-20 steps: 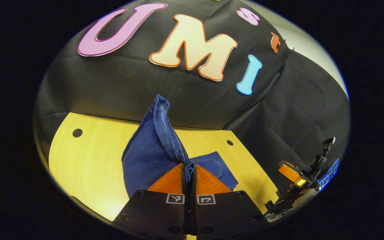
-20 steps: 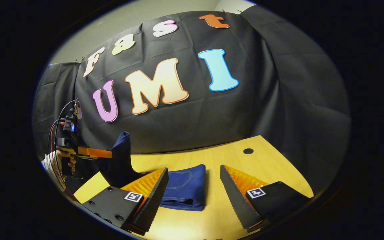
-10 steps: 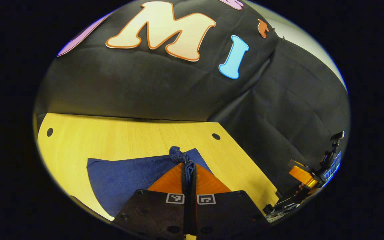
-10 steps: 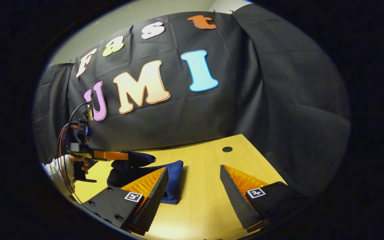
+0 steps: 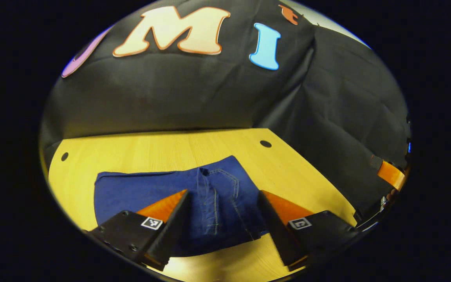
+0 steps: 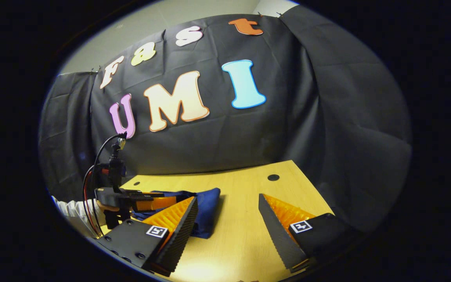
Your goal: Grasp the waist and the cuffs of the jeans and fold them to make the two legs overlap; first hold the waist and fold one-third of the jeans toward the cuffs, then hold the cuffs and fold the remaining one-third in the same direction to finish folding.
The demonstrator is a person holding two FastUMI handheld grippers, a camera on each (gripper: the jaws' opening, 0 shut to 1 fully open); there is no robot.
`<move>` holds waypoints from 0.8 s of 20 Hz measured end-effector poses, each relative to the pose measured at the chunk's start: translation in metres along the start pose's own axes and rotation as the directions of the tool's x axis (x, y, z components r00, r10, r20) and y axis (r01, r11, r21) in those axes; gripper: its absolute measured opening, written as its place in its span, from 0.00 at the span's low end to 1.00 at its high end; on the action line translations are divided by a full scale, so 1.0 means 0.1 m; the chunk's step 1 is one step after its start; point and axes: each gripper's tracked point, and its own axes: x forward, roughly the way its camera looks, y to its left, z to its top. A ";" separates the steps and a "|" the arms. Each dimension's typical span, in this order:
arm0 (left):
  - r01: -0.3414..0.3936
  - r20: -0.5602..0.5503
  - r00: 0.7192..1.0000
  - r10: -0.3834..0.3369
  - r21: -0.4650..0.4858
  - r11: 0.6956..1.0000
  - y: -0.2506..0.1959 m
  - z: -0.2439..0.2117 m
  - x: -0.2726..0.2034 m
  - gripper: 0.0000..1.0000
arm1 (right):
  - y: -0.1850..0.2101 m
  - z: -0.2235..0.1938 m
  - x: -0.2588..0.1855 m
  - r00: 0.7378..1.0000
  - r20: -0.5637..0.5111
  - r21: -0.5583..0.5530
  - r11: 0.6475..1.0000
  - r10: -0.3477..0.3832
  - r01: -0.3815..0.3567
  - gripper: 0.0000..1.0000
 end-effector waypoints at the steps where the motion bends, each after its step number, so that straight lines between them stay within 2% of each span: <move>1: -0.020 0.044 0.999 0.020 0.005 1.000 0.02 0.13 -0.17 0.94 | 0.11 0.05 -0.02 1.000 0.022 -0.009 1.000 0.010 -0.010 0.97; 3: -0.067 0.133 0.989 0.067 -0.002 0.998 0.06 0.31 -0.56 0.96 | 0.35 0.20 -0.11 0.997 0.079 -0.033 0.999 0.021 -0.019 0.97; 5: -0.130 0.220 0.967 0.131 -0.019 0.991 0.21 0.48 -0.99 0.96 | 0.68 0.40 -0.24 0.987 0.158 -0.039 0.999 0.036 -0.030 0.97; 9: -0.261 0.369 0.891 0.263 -0.056 0.964 0.56 0.74 -1.94 0.95 | 1.24 0.78 -0.53 0.945 0.326 -0.080 0.997 0.042 -0.017 0.97; 10: -0.292 0.398 0.870 0.290 -0.057 0.955 0.64 0.78 -2.14 0.95 | 1.30 0.87 -0.57 0.931 0.364 -0.095 0.995 0.028 0.008 0.97; 11: -0.331 0.422 0.846 0.325 -0.061 0.942 0.74 0.83 -2.34 0.95 | 1.38 0.91 -0.59 0.924 0.383 -0.097 0.995 0.023 0.016 0.93; 12: -0.358 0.439 0.829 0.348 -0.063 0.932 0.81 0.85 -2.48 0.95 | 1.46 0.94 -0.63 0.919 0.393 -0.091 0.996 0.018 0.019 0.97; 13: -0.375 0.453 0.814 0.363 -0.067 0.925 0.86 0.87 -2.64 0.95 | 1.52 0.97 -0.67 0.915 0.403 -0.081 0.997 0.015 0.019 0.94; 14: -0.384 0.465 0.804 0.371 -0.072 0.921 0.86 0.86 -2.71 0.93 | 1.59 0.99 -0.69 0.912 0.409 -0.070 0.997 0.016 0.014 0.97; 16: -0.397 0.476 0.794 0.380 -0.069 0.915 0.90 0.86 -2.89 0.95 | 1.65 1.02 -0.71 0.908 0.419 -0.060 0.998 0.010 0.016 0.99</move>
